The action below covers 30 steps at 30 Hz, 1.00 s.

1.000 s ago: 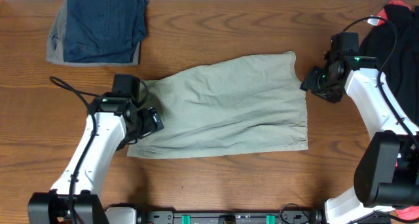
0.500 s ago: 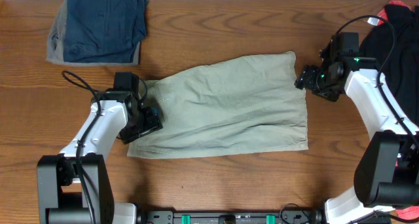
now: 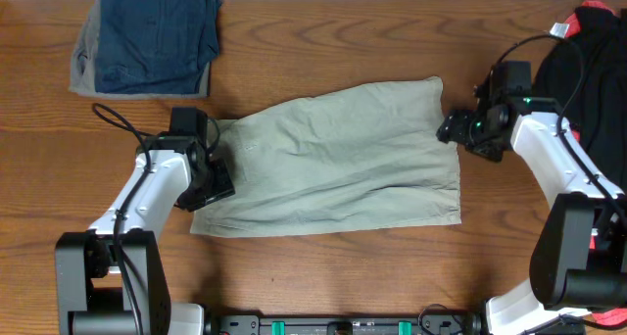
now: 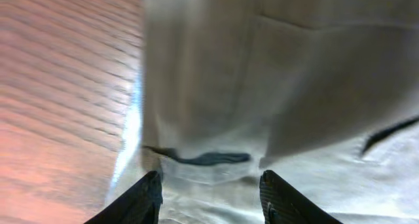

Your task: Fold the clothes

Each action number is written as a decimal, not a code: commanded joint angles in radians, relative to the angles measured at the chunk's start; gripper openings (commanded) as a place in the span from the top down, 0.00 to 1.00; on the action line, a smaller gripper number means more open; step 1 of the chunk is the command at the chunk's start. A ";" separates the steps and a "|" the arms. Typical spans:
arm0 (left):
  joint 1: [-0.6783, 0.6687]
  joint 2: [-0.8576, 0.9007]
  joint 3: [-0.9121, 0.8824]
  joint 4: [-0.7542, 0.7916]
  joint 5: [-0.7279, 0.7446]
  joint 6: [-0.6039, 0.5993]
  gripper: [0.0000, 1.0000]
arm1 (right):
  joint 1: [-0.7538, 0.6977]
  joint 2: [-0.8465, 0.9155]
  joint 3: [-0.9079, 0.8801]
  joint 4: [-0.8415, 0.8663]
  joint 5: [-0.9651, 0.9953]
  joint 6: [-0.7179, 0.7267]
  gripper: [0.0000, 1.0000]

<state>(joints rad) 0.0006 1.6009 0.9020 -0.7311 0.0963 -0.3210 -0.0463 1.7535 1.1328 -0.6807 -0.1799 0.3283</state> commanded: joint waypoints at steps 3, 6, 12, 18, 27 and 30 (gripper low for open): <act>0.040 -0.002 0.042 0.000 -0.056 -0.016 0.50 | -0.001 0.001 -0.071 0.054 0.061 -0.011 0.18; 0.050 -0.002 0.043 0.005 -0.052 -0.016 0.50 | -0.007 0.001 -0.074 0.060 0.064 -0.011 0.18; 0.050 0.015 0.031 0.017 -0.018 -0.016 0.49 | -0.011 0.001 -0.074 0.064 0.063 -0.010 0.18; 0.050 0.094 0.023 0.039 -0.017 -0.012 0.48 | -0.011 0.001 -0.074 0.060 0.063 -0.011 0.18; 0.050 0.107 0.026 0.049 0.000 -0.001 0.67 | -0.011 0.001 -0.074 0.058 0.063 -0.011 0.19; 0.050 0.089 0.026 0.048 -0.004 -0.001 0.78 | -0.011 0.001 -0.074 0.058 0.063 -0.011 0.19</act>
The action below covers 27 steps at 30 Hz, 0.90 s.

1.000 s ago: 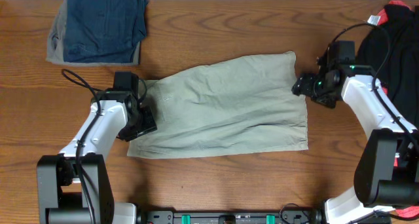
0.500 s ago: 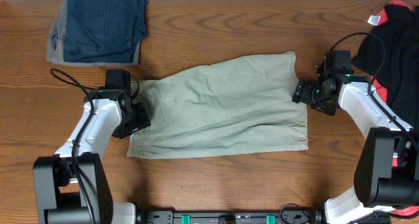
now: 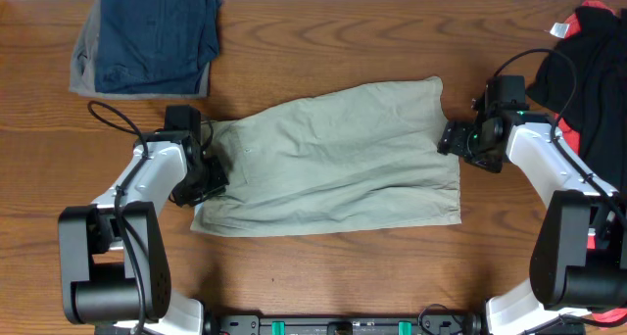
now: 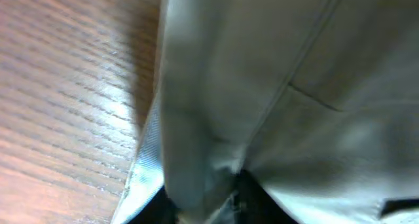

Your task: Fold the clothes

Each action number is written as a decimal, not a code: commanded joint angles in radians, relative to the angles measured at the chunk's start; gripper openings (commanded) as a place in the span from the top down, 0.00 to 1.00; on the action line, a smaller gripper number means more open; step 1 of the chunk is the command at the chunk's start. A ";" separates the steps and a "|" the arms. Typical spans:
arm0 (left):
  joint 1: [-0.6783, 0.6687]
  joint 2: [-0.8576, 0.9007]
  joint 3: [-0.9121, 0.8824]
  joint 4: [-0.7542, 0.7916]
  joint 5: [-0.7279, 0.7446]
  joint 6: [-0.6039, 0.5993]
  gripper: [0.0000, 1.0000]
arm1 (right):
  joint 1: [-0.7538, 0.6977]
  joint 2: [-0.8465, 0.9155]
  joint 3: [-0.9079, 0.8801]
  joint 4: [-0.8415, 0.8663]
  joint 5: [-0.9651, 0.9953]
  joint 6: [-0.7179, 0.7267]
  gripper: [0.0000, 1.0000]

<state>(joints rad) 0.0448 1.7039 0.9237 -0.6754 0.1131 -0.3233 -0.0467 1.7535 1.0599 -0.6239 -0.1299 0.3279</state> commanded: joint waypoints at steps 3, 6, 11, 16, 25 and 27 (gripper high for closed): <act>0.005 -0.053 0.005 -0.012 -0.025 0.001 0.80 | -0.010 0.001 -0.001 0.000 0.013 -0.010 0.19; 0.005 -0.102 0.005 -0.024 -0.063 0.001 0.80 | -0.010 0.001 -0.001 -0.002 0.013 -0.010 0.19; 0.005 -0.144 0.005 -0.038 -0.080 -0.003 0.80 | -0.010 0.001 -0.001 -0.004 0.013 -0.001 0.19; 0.005 -0.140 0.005 -0.044 -0.080 -0.003 0.80 | -0.010 0.001 -0.001 -0.012 0.008 0.000 0.19; 0.005 -0.140 0.005 -0.053 -0.079 -0.003 0.81 | -0.023 0.001 0.009 0.011 0.022 -0.001 0.19; 0.005 -0.140 0.005 -0.060 -0.079 -0.003 0.88 | -0.036 0.001 0.031 0.012 0.022 -0.002 0.18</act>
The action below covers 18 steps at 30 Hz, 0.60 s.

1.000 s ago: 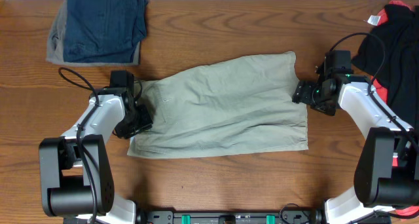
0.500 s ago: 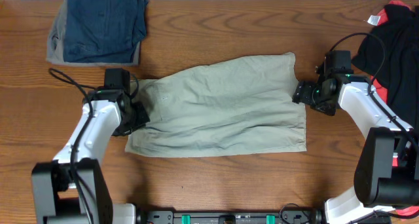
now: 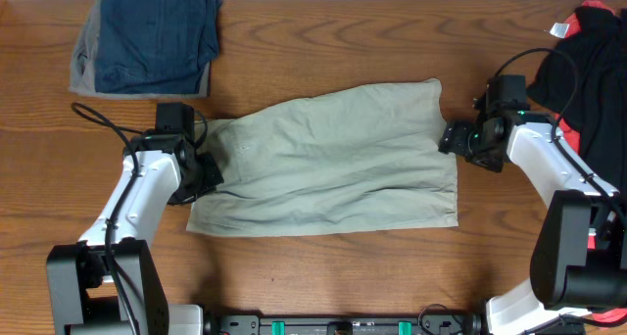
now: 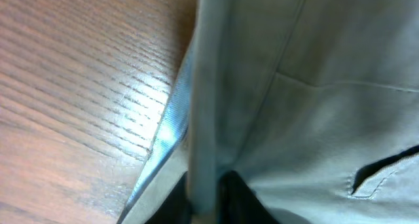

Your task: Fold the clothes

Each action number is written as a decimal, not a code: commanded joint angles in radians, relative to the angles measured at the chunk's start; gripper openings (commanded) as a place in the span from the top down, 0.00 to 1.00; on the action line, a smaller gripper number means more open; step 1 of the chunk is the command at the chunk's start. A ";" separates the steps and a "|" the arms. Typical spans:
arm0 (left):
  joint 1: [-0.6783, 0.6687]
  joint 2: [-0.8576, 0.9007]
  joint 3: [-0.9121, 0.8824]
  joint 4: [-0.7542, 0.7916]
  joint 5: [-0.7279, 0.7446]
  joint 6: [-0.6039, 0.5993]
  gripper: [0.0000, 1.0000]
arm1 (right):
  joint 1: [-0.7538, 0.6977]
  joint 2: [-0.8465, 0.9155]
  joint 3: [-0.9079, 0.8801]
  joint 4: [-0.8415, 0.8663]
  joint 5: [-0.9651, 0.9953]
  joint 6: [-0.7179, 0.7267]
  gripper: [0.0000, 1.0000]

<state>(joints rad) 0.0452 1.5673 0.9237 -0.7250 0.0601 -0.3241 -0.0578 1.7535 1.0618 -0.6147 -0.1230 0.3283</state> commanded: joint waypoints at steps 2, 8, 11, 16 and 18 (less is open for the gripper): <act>0.005 -0.003 0.005 -0.014 -0.026 -0.002 0.91 | -0.042 0.001 0.055 0.001 0.014 -0.004 0.18; 0.005 -0.003 0.005 -0.010 -0.026 -0.002 0.92 | -0.070 0.005 0.069 0.022 -0.035 -0.009 0.22; 0.005 -0.003 0.005 -0.010 -0.026 -0.002 0.92 | -0.063 0.014 0.069 0.033 -0.082 -0.023 0.26; 0.005 -0.003 0.005 -0.010 -0.026 -0.002 0.91 | -0.042 0.058 0.069 0.055 -0.119 -0.025 0.34; 0.005 -0.003 0.005 -0.010 -0.026 -0.002 0.91 | -0.035 0.080 0.069 0.068 -0.153 -0.040 0.34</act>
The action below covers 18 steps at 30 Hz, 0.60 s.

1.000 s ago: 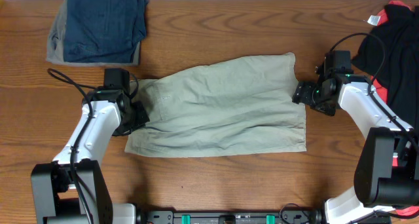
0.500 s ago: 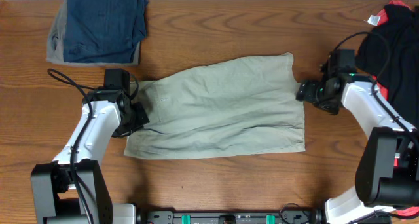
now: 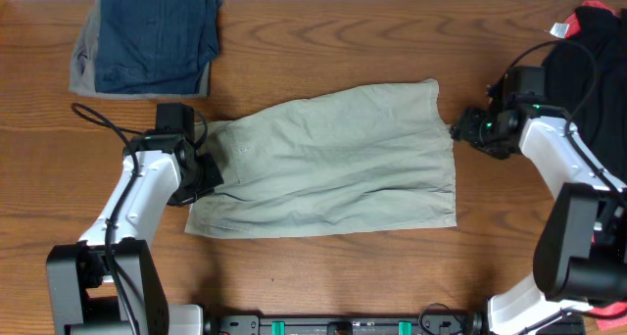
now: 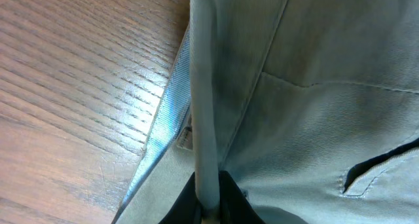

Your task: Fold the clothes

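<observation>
Pale green shorts (image 3: 333,159) lie flat across the middle of the wooden table. My left gripper (image 3: 203,170) is at their left end, shut on a raised fold of the cloth. The left wrist view shows the fold (image 4: 204,119) pinched between my dark fingertips (image 4: 229,201) at the bottom of the frame, with a light blue inner band (image 4: 167,119) beside it. My right gripper (image 3: 458,129) sits at the shorts' right edge, near the upper corner. The overhead view does not show whether it is open or shut.
A folded stack, dark blue on grey (image 3: 147,36), lies at the back left. A black and red heap of clothes (image 3: 588,51) sits at the back right, close behind the right arm. Bare wood (image 3: 323,276) runs along the table's front.
My right gripper has moved a little right and back along the shorts' right edge. The left gripper still pinches the same fold and has hardly moved.
My left gripper first stood open over the shorts' left edge. Then it was shut on a fold of the cloth there. After that the left arm and that end of the shorts sat slightly further left. The right gripper stayed by the right edge throughout.
</observation>
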Each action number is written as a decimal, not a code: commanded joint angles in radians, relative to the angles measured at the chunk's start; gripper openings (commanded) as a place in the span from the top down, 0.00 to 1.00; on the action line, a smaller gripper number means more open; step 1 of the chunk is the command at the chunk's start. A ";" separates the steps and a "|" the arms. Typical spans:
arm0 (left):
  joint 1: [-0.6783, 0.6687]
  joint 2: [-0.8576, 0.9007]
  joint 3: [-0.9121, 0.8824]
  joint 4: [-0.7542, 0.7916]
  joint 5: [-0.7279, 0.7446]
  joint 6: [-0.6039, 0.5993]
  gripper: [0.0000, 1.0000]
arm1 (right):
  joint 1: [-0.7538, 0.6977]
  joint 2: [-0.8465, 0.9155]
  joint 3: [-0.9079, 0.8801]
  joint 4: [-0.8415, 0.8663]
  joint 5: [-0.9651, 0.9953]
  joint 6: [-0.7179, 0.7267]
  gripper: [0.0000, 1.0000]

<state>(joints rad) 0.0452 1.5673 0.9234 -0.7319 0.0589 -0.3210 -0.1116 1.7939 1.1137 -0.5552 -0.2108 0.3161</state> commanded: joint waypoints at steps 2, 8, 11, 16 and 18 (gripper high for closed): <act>0.005 -0.003 0.005 -0.003 -0.025 -0.005 0.91 | 0.023 0.061 0.017 0.021 -0.085 -0.034 0.34; 0.005 -0.003 0.005 -0.003 -0.025 -0.005 0.91 | 0.028 0.090 0.017 0.054 -0.142 -0.052 0.35; 0.005 -0.003 0.005 -0.003 -0.025 -0.005 0.91 | 0.032 0.094 0.017 0.061 -0.140 -0.053 0.39; 0.005 -0.003 0.005 -0.003 -0.025 -0.005 0.91 | 0.034 0.111 0.017 0.075 -0.141 -0.051 0.62; 0.005 -0.003 0.005 -0.003 -0.025 -0.005 0.91 | 0.036 0.111 0.017 0.076 -0.141 -0.051 0.67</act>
<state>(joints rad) 0.0452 1.5673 0.9234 -0.7319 0.0589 -0.3210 -0.0906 1.8866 1.1137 -0.4805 -0.3374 0.2722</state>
